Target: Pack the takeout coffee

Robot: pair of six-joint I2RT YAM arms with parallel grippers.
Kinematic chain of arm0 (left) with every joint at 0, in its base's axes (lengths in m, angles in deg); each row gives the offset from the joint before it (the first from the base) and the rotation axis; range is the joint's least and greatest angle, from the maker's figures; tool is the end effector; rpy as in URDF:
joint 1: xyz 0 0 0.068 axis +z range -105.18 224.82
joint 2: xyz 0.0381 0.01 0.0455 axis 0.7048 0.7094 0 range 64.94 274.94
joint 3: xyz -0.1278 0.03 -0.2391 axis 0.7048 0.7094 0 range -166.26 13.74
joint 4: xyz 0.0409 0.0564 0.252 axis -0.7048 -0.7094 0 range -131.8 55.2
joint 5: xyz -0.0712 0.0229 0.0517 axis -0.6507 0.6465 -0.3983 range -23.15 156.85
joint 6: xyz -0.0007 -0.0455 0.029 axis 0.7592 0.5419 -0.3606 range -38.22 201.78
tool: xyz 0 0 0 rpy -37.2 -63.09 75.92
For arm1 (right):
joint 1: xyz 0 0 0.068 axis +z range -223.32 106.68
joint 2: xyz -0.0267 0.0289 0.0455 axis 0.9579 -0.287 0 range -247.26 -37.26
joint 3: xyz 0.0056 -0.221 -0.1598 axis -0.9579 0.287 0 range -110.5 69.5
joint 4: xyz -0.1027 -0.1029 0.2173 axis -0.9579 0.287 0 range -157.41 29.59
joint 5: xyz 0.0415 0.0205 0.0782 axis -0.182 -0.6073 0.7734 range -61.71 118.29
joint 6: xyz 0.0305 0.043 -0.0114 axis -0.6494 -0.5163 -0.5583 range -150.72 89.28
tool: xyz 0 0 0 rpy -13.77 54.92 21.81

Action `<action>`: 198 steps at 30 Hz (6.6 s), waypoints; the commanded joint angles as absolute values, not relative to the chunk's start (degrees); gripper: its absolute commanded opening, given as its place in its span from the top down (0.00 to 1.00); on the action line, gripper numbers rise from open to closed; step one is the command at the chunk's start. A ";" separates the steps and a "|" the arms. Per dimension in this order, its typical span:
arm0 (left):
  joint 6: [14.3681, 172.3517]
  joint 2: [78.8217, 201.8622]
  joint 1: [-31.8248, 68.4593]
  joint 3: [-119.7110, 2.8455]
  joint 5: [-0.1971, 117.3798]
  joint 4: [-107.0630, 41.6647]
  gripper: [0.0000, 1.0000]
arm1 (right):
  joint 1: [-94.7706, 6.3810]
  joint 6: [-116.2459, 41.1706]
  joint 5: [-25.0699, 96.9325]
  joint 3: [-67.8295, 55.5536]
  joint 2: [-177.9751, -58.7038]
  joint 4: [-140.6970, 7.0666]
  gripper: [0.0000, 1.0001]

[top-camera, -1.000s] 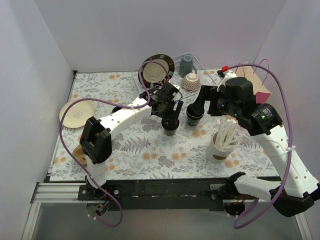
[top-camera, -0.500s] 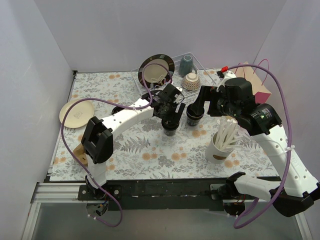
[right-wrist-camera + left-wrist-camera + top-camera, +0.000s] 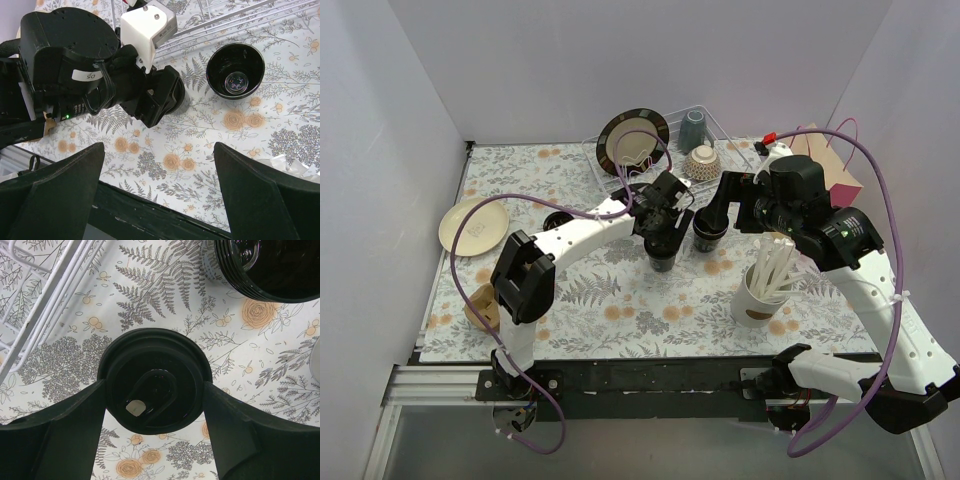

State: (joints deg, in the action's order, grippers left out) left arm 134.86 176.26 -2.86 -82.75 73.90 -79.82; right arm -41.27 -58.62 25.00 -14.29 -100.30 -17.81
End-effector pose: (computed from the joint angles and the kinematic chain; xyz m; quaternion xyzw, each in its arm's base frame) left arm 0.2882 -0.3098 0.2601 -0.0615 0.9619 -0.1620 0.2113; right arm 0.1741 0.1067 0.4388 -0.0166 0.8606 0.2326 0.4527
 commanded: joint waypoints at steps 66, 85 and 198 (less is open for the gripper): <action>154.73 141.41 11.95 -77.31 83.74 -91.06 0.02 | -42.29 -71.71 18.96 -3.56 -91.35 -33.90 0.01; 150.77 131.21 9.84 -70.38 54.32 -80.34 0.02 | -53.18 -50.51 2.61 -49.59 -126.64 6.34 0.08; 167.12 140.61 -1.24 -90.16 94.54 -112.41 0.06 | -20.68 3.81 36.12 -13.13 -102.30 -27.59 0.99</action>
